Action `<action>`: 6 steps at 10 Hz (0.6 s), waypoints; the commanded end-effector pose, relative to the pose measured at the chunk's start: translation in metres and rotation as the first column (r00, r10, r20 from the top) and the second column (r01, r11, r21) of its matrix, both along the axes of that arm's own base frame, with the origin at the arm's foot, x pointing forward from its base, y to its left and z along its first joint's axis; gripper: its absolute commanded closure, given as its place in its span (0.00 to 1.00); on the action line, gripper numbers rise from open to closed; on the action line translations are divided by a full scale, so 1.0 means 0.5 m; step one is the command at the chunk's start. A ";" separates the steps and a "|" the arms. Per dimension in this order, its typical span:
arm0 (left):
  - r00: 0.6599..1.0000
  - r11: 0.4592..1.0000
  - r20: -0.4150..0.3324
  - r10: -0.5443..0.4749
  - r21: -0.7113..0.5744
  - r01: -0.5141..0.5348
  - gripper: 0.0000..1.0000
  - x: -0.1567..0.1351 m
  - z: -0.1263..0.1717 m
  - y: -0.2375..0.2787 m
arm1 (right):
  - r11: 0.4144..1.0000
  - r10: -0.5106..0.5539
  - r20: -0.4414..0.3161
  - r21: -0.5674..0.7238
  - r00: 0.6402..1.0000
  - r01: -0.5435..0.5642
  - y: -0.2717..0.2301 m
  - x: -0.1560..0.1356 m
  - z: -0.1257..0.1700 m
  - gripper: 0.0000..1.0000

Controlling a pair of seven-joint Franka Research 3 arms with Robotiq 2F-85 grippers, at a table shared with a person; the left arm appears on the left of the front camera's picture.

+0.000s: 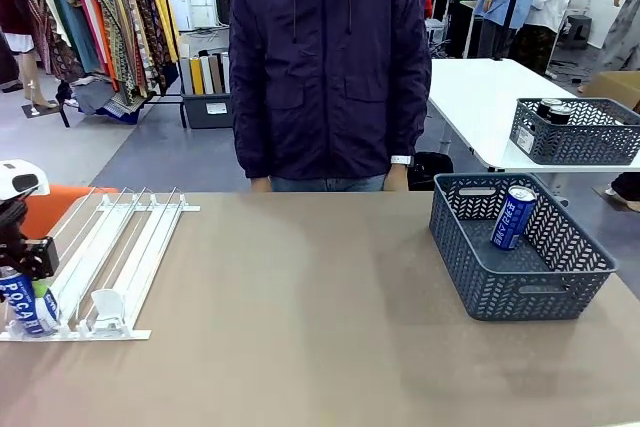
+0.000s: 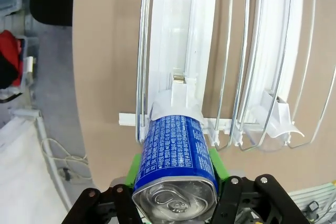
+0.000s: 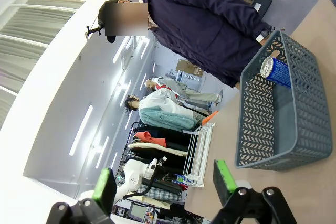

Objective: Retrieve and store the cans from the dispenser.
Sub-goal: Pick up one can from the Automatic Can Dispenser and place it in the middle of the table.

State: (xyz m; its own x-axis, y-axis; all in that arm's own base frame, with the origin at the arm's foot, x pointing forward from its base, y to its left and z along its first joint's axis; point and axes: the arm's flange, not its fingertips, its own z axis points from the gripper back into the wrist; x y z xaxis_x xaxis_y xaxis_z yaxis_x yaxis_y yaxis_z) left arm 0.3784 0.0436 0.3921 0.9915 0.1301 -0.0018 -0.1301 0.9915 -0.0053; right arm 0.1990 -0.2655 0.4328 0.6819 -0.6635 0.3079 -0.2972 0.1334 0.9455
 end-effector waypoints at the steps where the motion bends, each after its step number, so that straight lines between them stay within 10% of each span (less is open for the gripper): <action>1: 0.999 1.000 0.038 -0.010 0.014 0.010 1.00 -0.002 0.025 -0.004 | 1.000 -0.006 0.007 0.008 1.000 0.006 0.000 0.004 0.010 0.00; 6: 0.979 0.996 0.196 -0.062 -0.048 0.073 1.00 -0.055 0.288 -0.019 | 1.000 -0.006 0.007 0.008 1.000 0.006 0.000 0.004 0.010 0.00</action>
State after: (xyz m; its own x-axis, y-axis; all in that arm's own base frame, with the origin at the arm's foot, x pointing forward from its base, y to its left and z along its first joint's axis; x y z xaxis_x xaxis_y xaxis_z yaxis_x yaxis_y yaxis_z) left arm 0.3565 0.0352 0.5017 0.9838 0.1035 0.1461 -0.0990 0.9944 -0.0375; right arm 0.1990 -0.2655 0.4327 0.6819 -0.6635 0.3077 -0.2970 0.1332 0.9455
